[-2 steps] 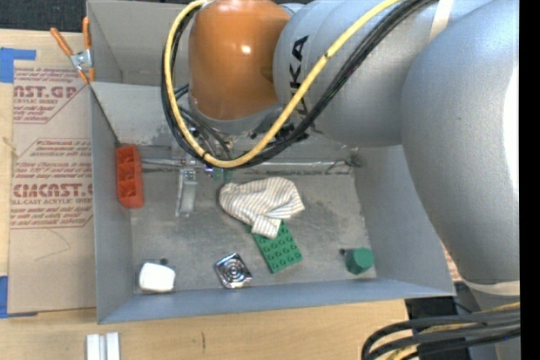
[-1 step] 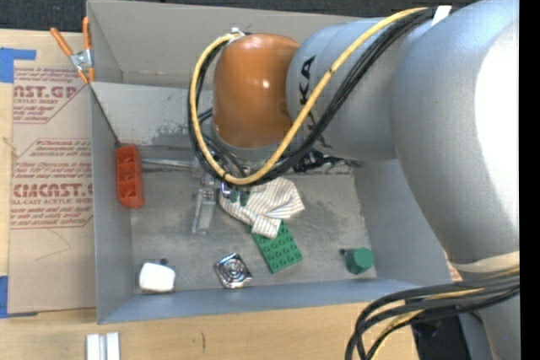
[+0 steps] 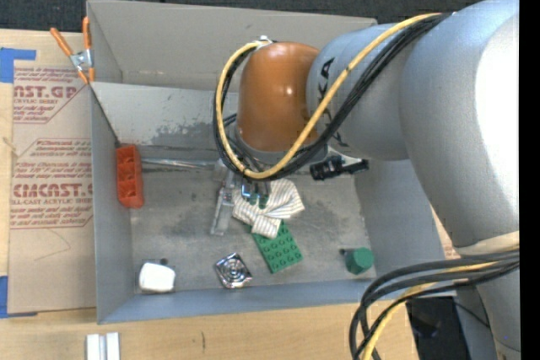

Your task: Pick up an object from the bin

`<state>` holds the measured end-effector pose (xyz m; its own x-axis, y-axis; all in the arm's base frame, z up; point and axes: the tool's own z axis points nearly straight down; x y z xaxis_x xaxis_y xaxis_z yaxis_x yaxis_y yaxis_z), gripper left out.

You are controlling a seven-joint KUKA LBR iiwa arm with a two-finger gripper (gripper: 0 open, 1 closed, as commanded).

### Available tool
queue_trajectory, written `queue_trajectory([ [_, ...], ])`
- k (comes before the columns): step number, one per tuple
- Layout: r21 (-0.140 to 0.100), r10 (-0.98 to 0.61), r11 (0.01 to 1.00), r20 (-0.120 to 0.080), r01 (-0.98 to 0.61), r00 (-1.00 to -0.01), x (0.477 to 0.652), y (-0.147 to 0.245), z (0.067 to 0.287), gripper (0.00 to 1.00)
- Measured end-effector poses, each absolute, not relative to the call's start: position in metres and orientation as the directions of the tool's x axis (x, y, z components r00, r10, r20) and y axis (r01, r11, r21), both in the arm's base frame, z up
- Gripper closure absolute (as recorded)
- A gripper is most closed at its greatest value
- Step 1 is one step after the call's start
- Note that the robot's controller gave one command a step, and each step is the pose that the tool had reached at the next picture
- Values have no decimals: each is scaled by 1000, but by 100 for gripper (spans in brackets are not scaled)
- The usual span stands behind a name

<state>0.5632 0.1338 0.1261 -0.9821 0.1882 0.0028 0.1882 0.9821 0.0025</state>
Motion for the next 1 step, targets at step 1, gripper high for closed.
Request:
queue_trajectory([
  [1, 4, 151, 989, -4, 151, -989, 543, 103, 112, 0],
])
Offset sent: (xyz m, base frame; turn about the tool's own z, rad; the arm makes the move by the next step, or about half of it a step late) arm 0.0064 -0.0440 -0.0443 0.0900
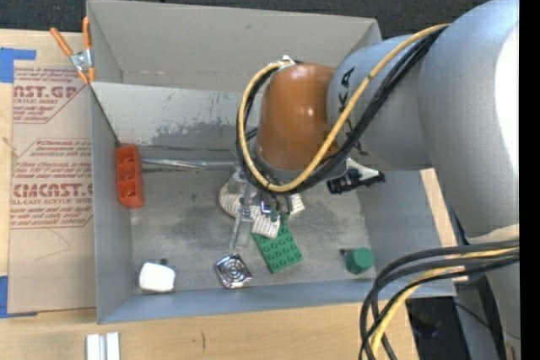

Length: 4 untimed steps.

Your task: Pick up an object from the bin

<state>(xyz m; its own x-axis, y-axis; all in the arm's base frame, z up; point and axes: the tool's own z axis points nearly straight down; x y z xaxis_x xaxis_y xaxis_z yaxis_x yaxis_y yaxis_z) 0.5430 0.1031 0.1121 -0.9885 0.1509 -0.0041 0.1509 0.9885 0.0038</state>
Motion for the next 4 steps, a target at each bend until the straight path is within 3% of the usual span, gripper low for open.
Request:
queue_trajectory([
  [1, 4, 246, 969, 0, 246, -969, 559, 94, 91, 0],
  [2, 6, 227, 974, -3, 227, -974, 567, 70, 78, 0],
  [3, 5, 188, 982, -4, 188, -982, 537, 32, 80, 0],
  [4, 4, 268, 963, -4, 268, -963, 526, 19, 77, 100],
])
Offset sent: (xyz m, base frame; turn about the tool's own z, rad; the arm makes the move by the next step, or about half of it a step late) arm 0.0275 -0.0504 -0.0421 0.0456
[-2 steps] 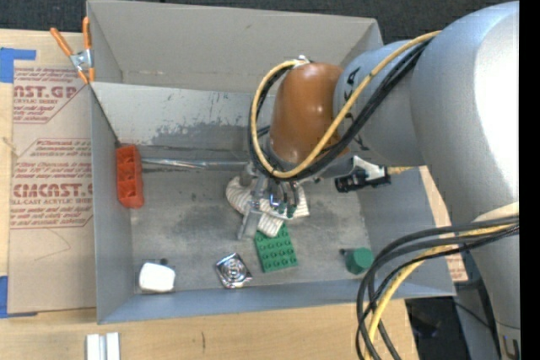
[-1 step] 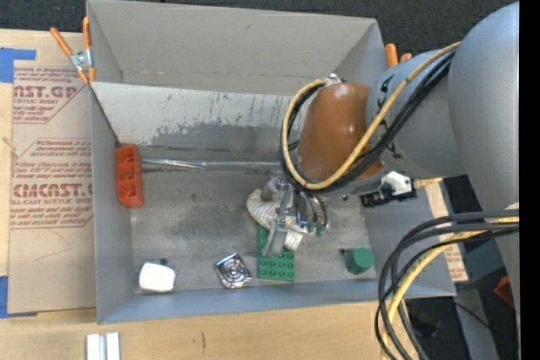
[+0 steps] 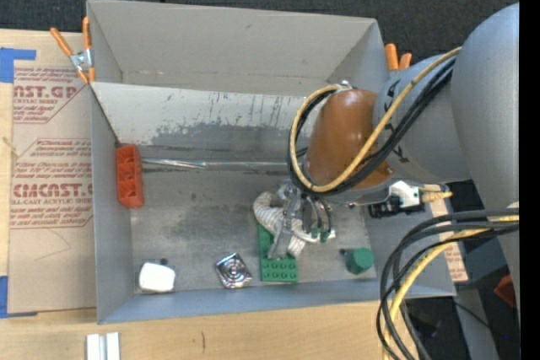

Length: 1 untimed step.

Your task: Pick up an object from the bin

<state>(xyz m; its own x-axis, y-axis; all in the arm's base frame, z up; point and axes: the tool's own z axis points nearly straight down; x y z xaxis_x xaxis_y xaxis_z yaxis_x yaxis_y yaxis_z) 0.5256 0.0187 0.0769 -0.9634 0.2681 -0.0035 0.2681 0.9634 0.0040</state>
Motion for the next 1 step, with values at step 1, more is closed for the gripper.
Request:
queue_trajectory([
  [1, 3, 288, 957, -1, 288, -957, 531, 23, 76, 100],
])
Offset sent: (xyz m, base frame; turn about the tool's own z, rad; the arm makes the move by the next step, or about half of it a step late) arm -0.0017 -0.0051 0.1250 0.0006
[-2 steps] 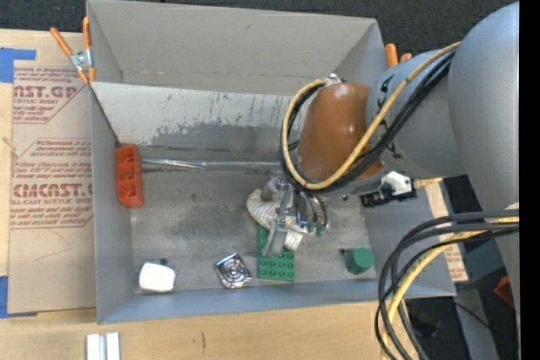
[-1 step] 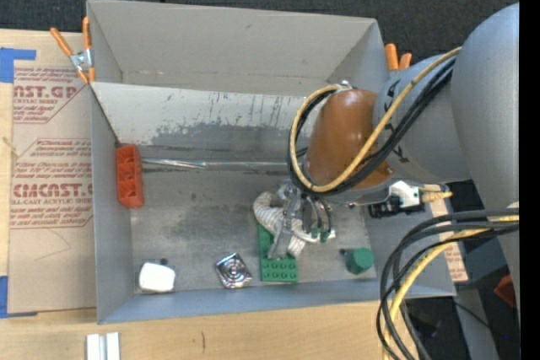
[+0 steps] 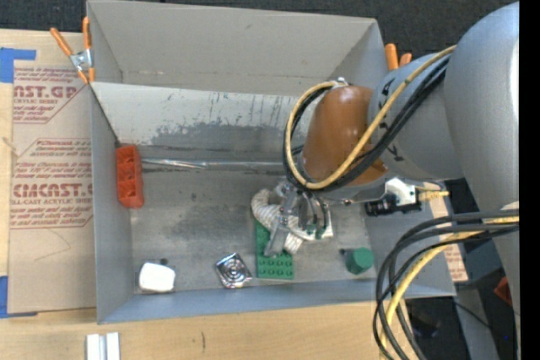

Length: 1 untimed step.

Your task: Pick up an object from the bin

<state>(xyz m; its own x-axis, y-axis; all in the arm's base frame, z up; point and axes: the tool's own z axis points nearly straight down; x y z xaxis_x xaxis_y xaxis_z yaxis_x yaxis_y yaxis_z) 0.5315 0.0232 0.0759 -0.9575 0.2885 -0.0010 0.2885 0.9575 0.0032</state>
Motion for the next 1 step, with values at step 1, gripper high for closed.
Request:
queue_trajectory([
  [1, 3, 287, 958, 6, 287, -958, 527, 22, 104, 100],
])
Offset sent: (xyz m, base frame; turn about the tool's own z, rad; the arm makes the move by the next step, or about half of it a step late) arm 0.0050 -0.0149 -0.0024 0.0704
